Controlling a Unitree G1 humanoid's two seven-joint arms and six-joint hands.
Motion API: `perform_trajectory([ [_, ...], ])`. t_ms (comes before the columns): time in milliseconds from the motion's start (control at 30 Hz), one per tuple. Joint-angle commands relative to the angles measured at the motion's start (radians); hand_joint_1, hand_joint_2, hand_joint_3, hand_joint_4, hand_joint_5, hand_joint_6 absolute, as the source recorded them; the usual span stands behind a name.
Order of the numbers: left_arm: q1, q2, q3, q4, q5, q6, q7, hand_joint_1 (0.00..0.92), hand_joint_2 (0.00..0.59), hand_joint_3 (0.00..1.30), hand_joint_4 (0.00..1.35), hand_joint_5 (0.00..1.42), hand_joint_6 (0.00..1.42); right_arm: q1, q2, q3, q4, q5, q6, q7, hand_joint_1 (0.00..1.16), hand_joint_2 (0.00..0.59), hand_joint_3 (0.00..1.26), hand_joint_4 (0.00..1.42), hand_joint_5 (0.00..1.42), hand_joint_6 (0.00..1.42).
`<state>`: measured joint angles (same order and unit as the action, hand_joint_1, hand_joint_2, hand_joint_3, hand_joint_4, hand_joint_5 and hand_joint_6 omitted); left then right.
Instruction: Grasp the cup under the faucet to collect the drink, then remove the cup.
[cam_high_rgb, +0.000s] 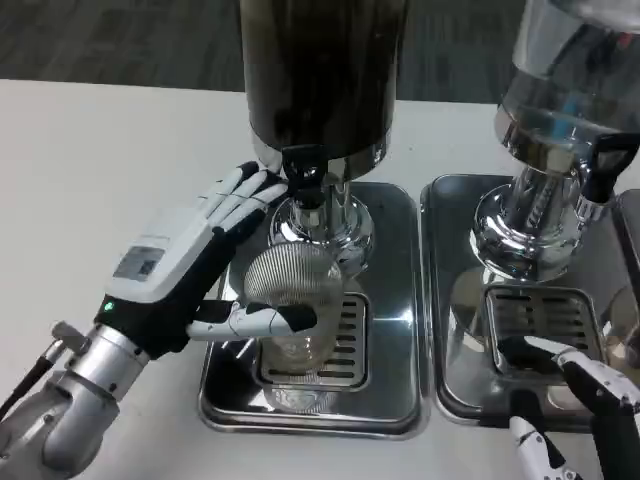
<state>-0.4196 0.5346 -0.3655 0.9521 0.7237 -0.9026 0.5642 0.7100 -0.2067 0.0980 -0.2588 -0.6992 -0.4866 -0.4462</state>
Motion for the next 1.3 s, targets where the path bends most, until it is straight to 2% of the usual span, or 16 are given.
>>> perform_trajectory([
  [33, 0.047, 0.035, 0.020, -0.039, -0.006, -0.025, 0.044, 0.030, 0.008, 0.16, 0.00, 0.00, 0.06, 0.000, -0.005, -0.002, -0.010, 0.009, -0.013, 0.008, 0.34, 0.461, 0.41, 0.41, 0.37, 0.28],
  [367, 0.181, 0.106, 0.151, -0.172, -0.127, -0.109, 0.004, 0.017, 0.008, 0.16, 0.00, 0.00, 0.12, -0.031, -0.004, 0.000, 0.014, 0.028, -0.015, 0.016, 0.34, 0.463, 0.41, 0.41, 0.37, 0.28],
  [467, 0.219, 0.114, 0.190, -0.207, -0.177, -0.135, -0.025, 0.018, 0.022, 0.19, 0.03, 0.08, 0.20, -0.032, -0.004, 0.000, 0.014, 0.030, -0.016, 0.017, 0.35, 0.466, 0.41, 0.41, 0.37, 0.28],
  [600, 0.238, 0.105, 0.232, -0.189, -0.355, -0.232, -0.143, 0.002, 0.091, 0.29, 0.22, 0.27, 0.41, -0.036, -0.005, -0.001, 0.020, 0.030, -0.016, 0.018, 0.35, 0.468, 0.41, 0.41, 0.37, 0.28],
  [733, 0.213, 0.099, 0.218, -0.184, -0.698, -0.275, -0.430, 0.000, 0.114, 0.33, 0.29, 0.35, 0.51, -0.047, -0.004, 0.000, 0.027, 0.030, -0.014, 0.019, 0.35, 0.469, 0.42, 0.41, 0.37, 0.28],
  [767, 0.210, 0.095, 0.215, -0.202, -0.799, -0.255, -0.523, 0.000, 0.113, 0.34, 0.30, 0.36, 0.53, -0.050, -0.005, 0.001, 0.031, 0.034, -0.016, 0.021, 0.35, 0.469, 0.42, 0.41, 0.37, 0.28],
  [867, 0.192, 0.072, 0.245, -0.299, -1.146, -0.095, -0.877, 0.000, 0.115, 0.39, 0.32, 0.37, 0.54, -0.062, -0.002, 0.004, 0.042, 0.039, -0.016, 0.020, 0.35, 0.470, 0.42, 0.41, 0.37, 0.28],
  [933, 0.175, 0.062, 0.279, -0.329, -1.262, -0.005, -1.032, 0.000, 0.109, 0.42, 0.34, 0.38, 0.55, -0.068, 0.000, 0.007, 0.046, 0.035, -0.015, 0.017, 0.35, 0.467, 0.42, 0.41, 0.37, 0.29],
  [1067, 0.139, 0.041, 0.363, -0.362, -1.381, 0.161, -1.247, 0.000, 0.101, 0.50, 0.42, 0.43, 0.57, -0.074, 0.005, 0.013, 0.059, 0.031, -0.016, 0.010, 0.36, 0.464, 0.42, 0.41, 0.37, 0.29],
  [1133, 0.120, 0.029, 0.406, -0.373, -1.419, 0.273, -1.340, 0.000, 0.097, 0.51, 0.44, 0.45, 0.58, -0.077, 0.007, 0.015, 0.067, 0.032, -0.019, 0.006, 0.36, 0.463, 0.42, 0.41, 0.37, 0.29],
  [1300, 0.083, 0.020, 0.476, -0.405, -1.446, 0.499, -1.484, 0.000, 0.089, 0.52, 0.44, 0.45, 0.57, -0.095, 0.011, 0.020, 0.089, 0.032, -0.021, -0.003, 0.37, 0.462, 0.42, 0.41, 0.37, 0.29],
])
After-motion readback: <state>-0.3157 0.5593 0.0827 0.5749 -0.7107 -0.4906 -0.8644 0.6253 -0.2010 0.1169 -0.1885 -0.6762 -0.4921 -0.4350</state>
